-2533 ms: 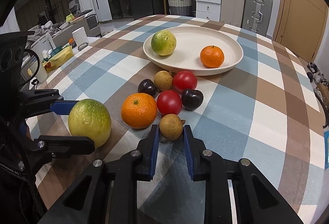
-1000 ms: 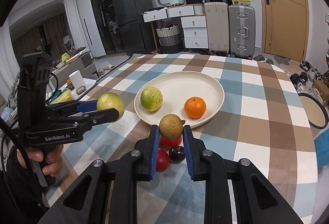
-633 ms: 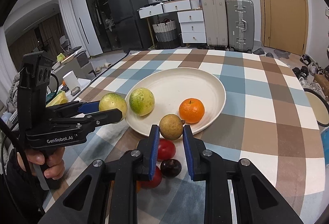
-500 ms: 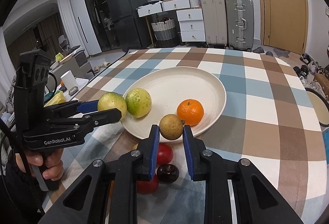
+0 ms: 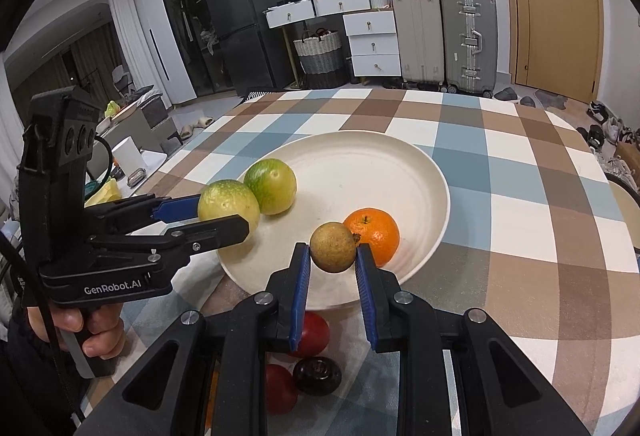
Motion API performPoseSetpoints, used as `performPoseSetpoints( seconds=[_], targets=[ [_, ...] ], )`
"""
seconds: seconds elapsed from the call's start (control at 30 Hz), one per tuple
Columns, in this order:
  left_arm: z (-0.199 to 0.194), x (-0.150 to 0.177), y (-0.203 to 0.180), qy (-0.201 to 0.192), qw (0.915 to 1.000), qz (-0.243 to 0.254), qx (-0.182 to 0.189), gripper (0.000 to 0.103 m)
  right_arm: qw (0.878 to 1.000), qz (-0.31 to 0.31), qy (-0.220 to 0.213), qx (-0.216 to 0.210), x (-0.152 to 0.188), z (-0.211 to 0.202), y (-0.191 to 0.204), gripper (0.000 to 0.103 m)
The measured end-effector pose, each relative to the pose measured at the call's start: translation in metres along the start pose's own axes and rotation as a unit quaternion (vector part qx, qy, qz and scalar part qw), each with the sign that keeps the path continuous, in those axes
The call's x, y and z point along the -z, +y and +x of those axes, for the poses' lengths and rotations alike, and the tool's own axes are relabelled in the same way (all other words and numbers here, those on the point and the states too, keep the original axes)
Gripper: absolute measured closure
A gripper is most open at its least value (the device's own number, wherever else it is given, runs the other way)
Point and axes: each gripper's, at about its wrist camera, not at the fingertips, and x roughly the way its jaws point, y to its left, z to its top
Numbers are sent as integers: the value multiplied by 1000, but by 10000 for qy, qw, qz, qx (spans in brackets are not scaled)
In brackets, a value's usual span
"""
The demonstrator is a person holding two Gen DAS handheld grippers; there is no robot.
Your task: Organize fruits
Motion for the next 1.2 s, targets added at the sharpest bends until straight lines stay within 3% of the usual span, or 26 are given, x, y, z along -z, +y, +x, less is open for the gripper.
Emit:
performPoseSetpoints(
  seconds=[0.7, 0.83, 0.9, 1.07, 1.2],
  targets=[
    [15, -4, -2, 11, 9998, 161, -136, 51, 9998, 14, 192, 103, -4, 18, -6, 78],
    [12, -1, -5, -1, 9997, 211, -144, 51, 9999, 6, 142, 88, -2, 14, -4, 60],
    [7, -2, -5, -88, 9996, 212, -148, 50, 9998, -43, 93, 159, -1, 10, -3, 60],
    [-12, -1, -3, -278, 9990, 171, -291, 22, 9997, -37, 17, 229, 3, -1, -2, 48],
    [-29, 1, -3, -403, 9983, 181, -374, 21, 9996, -22, 15, 286, 7, -12, -3, 32]
  ],
)
